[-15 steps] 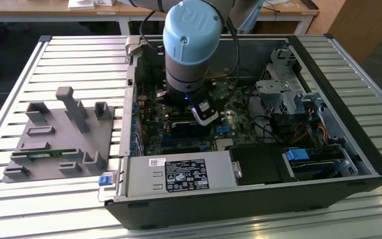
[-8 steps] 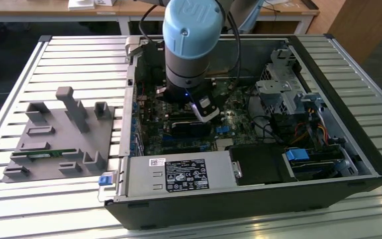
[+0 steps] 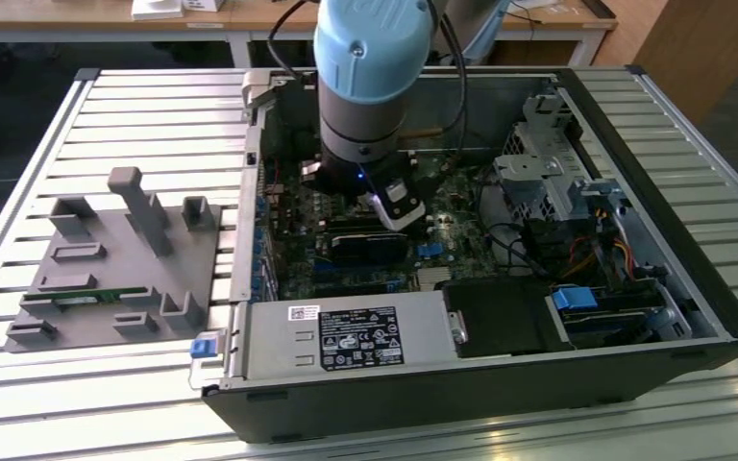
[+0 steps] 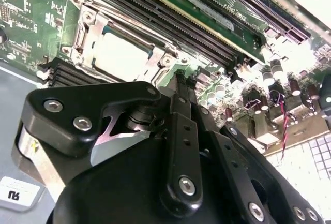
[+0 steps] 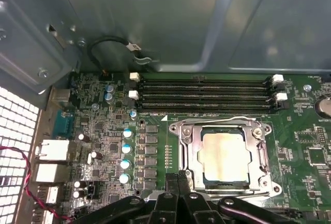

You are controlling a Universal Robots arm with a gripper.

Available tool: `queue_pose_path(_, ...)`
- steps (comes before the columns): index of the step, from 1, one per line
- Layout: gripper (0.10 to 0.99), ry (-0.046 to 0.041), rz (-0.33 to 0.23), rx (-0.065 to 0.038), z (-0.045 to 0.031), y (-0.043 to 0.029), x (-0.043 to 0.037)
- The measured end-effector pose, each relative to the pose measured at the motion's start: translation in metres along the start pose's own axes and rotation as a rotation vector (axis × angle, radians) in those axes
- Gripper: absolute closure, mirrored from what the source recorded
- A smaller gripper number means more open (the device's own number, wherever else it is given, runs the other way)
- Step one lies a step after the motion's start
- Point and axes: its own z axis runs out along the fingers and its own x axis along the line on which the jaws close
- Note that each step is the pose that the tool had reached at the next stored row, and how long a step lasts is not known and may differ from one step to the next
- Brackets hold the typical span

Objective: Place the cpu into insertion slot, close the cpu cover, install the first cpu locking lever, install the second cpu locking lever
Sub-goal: 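Install the second cpu locking lever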

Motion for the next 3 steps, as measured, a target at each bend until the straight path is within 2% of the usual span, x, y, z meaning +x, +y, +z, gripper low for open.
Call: queue_pose_path(3, 0.980, -0.0001, 0.000, 0.000, -0.0001, 0.0001, 0.0000)
